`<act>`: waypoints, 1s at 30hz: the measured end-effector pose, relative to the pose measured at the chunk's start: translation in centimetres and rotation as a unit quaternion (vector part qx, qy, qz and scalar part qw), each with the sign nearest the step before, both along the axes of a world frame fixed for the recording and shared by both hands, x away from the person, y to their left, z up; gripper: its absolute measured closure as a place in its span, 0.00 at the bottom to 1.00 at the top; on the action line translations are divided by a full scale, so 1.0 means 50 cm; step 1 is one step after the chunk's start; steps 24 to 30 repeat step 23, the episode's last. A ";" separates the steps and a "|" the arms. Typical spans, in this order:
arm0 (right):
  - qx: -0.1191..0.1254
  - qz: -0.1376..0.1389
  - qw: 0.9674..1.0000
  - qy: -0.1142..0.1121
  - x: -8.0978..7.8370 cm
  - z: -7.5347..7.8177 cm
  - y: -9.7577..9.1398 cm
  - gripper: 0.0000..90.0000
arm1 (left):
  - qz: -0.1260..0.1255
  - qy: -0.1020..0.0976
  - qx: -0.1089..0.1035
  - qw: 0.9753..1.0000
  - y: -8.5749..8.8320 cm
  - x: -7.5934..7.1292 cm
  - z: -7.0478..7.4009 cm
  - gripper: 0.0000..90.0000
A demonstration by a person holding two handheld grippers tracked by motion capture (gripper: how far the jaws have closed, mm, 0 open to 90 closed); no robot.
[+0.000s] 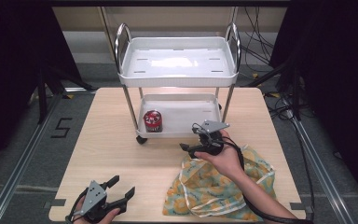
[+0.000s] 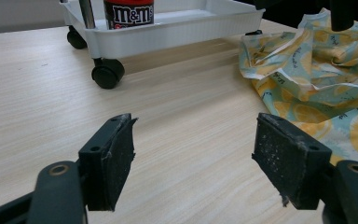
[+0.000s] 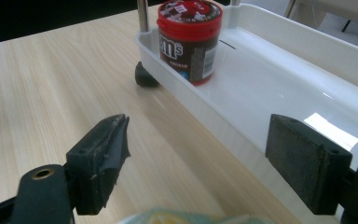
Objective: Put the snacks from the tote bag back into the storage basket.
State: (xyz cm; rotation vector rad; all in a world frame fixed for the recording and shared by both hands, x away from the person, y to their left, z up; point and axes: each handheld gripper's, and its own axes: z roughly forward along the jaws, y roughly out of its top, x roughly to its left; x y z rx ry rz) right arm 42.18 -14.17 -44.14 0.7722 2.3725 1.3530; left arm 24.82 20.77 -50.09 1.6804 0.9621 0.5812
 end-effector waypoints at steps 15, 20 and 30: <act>0.034 -0.004 0.999 -0.002 -0.062 -0.037 -0.061 0.26 | 0.007 0.005 0.008 1.000 -0.001 -0.001 0.000 0.31; 0.045 -0.007 0.999 -0.005 -0.069 -0.043 -0.073 0.27 | 0.001 0.004 0.006 1.000 -0.001 -0.002 -0.002 0.31; 0.046 -0.008 0.999 -0.010 -0.072 -0.046 -0.075 0.27 | 0.000 0.009 0.016 1.000 -0.002 -0.003 -0.003 0.31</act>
